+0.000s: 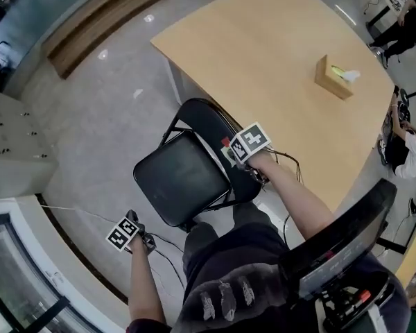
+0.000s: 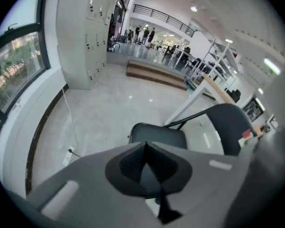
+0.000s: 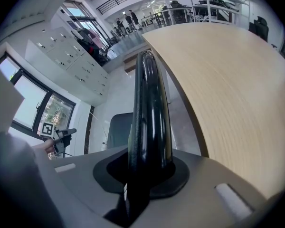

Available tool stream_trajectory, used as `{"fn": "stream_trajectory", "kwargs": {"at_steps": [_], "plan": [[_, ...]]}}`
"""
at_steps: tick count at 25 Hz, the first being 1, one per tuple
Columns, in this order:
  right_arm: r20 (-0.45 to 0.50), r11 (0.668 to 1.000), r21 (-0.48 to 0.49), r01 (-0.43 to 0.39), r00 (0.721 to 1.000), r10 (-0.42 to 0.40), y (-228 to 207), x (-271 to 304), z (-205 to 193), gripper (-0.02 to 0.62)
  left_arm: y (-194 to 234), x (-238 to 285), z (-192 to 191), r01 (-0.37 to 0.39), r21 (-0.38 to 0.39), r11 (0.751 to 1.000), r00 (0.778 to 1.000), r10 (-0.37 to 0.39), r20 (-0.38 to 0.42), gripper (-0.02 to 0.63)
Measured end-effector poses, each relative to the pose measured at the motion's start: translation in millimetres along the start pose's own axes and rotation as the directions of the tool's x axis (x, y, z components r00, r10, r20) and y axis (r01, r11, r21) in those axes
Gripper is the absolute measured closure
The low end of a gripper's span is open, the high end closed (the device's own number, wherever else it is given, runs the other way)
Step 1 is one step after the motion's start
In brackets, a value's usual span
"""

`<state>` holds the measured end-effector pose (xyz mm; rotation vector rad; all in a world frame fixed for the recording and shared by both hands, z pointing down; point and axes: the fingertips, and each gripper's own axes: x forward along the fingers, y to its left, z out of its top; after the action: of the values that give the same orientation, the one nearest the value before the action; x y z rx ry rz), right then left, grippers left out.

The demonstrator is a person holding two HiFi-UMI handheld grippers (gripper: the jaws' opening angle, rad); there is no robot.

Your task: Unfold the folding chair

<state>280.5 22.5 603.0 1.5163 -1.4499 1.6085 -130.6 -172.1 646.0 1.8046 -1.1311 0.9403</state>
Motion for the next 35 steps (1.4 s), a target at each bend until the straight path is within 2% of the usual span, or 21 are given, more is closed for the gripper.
{"fn": "stream_trajectory", "kwargs": {"at_steps": [3, 7, 9, 11, 14, 17, 19, 21, 23, 25, 27, 31, 33, 35], "plan": [[0.001, 1.000, 0.000, -0.003, 1.000, 0.003, 7, 1, 0, 0.528, -34, -19, 17, 0.094, -0.014, 0.995, 0.995, -0.093, 0.035, 0.604], [0.002, 1.000, 0.002, 0.003, 1.000, -0.003, 11, 1, 0, 0.520, -85, -33, 15, 0.195, -0.009, 0.981, 0.981, -0.195, 0.015, 0.604], [0.000, 1.000, 0.010, 0.002, 1.000, -0.002, 5, 0, -2, 0.514, -111, -36, 12, 0.192, 0.021, 0.981, 0.981, -0.192, 0.020, 0.604], [0.002, 1.000, 0.013, -0.013, 1.000, 0.013, 1, -1, -1, 0.511, -134, -41, 10, 0.180, 0.019, 0.984, 0.983, -0.180, 0.045, 0.604], [-0.015, 0.999, -0.013, -0.045, 0.999, 0.045, 2, 0, -4, 0.500, -160, -52, 7, 0.180, -0.044, 0.983, 0.980, -0.175, 0.096, 0.604], [-0.069, 0.995, -0.074, -0.065, 0.996, 0.060, 8, 3, -14, 0.466, -175, -71, 7, 0.205, -0.132, 0.970, 0.969, -0.182, 0.169, 0.604], [-0.074, 0.991, -0.112, -0.078, 0.995, 0.070, 11, 2, -12, 0.466, -180, -82, 6, 0.211, -0.152, 0.966, 0.962, -0.178, 0.205, 0.604], [-0.055, 0.987, -0.127, -0.095, 0.995, 0.089, 8, -4, -7, 0.466, -186, -90, 4, 0.208, -0.128, 0.970, 0.959, -0.177, 0.223, 0.604], [-0.042, 0.989, -0.101, -0.105, 0.994, 0.101, 0, -16, -10, 0.436, -194, -96, 8, 0.207, -0.069, 0.976, 0.955, -0.187, 0.230, 0.604], [-0.020, 0.991, -0.096, -0.090, 0.996, 0.089, -5, -29, -13, 0.423, -195, -108, 15, 0.205, -0.022, 0.979, 0.949, -0.193, 0.249, 0.604], [0.007, 0.990, -0.123, -0.066, 0.998, 0.068, -4, -36, -13, 0.416, -189, -122, 20, 0.213, -0.006, 0.977, 0.937, -0.203, 0.283, 0.604], [0.086, 0.990, -0.142, 0.025, 0.996, -0.013, -5, -61, -18, 0.373, -173, -146, 16, 0.281, 0.009, 0.960, 0.903, -0.268, 0.335, 0.604], [0.156, 0.985, -0.140, 0.098, 0.985, -0.076, -3, -79, -19, 0.373, -160, -159, 11, 0.310, 0.029, 0.950, 0.888, -0.301, 0.349, 0.604], [0.257, 0.976, -0.139, 0.170, 0.958, -0.131, 0, -102, -15, 0.376, -147, -174, 9, 0.336, 0.057, 0.940, 0.869, -0.333, 0.367, 0.604]]}}
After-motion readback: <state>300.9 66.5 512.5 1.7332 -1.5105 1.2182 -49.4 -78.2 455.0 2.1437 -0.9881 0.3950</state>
